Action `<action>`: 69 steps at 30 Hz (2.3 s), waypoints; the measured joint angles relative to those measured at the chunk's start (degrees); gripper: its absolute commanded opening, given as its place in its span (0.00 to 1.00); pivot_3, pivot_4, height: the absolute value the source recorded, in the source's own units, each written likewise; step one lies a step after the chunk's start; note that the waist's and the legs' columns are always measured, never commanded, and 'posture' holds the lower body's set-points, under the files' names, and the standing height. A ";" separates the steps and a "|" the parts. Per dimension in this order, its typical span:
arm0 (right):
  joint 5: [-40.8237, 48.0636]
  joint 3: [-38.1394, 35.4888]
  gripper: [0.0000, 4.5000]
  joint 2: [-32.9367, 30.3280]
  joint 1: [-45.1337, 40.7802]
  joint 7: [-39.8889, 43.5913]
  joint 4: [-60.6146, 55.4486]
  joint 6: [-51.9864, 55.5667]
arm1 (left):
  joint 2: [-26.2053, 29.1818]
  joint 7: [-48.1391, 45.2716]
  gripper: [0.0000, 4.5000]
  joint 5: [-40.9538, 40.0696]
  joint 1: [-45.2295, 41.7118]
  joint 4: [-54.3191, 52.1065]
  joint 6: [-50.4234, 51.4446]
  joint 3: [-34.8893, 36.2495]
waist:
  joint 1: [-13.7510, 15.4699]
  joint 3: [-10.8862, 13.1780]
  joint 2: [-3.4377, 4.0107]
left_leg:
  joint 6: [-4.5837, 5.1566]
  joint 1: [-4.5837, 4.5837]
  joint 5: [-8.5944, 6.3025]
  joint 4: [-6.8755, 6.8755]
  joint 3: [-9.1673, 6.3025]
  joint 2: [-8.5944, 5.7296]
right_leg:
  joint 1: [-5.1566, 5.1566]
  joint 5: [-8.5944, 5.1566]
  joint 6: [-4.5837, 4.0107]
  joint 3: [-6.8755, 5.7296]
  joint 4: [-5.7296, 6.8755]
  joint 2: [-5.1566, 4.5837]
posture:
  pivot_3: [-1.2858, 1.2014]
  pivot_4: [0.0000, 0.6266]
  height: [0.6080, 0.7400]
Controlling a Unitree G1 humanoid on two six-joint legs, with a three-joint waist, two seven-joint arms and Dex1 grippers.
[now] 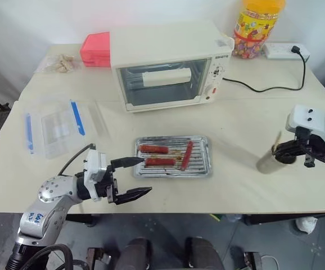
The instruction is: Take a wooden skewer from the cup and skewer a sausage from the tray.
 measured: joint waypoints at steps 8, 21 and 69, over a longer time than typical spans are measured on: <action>-0.04 -0.15 0.01 -0.03 0.00 2.40 2.56 -0.41 | 0.00 0.26 1.00 0.00 0.23 0.00 -0.02 0.00 | -0.02 0.00 0.00 | 0.00 0.00 0.00 0.00 0.01 0.00 | 0.00 0.00 0.00 0.00 0.01 0.00 | 0.52 0.24 1.00; 4.31 -5.12 0.01 -0.22 -10.62 9.77 14.88 -6.74 | 0.06 0.20 1.00 0.00 0.36 0.13 -0.14 0.28 | -0.06 0.00 0.00 | 0.00 0.00 0.00 -0.01 0.02 0.01 | 0.00 0.00 0.00 0.02 -0.01 0.00 | 0.52 0.24 1.00; 42.58 -16.55 0.01 46.61 -3.36 -21.99 -2.06 11.37 | -16.04 11.36 1.00 -4.80 -12.26 4.55 4.40 -0.53 | 1.19 -0.02 -0.26 | 0.00 -0.29 -0.07 0.60 -0.30 -0.05 | -0.02 0.01 0.02 -0.25 0.30 0.09 | 0.52 0.24 1.00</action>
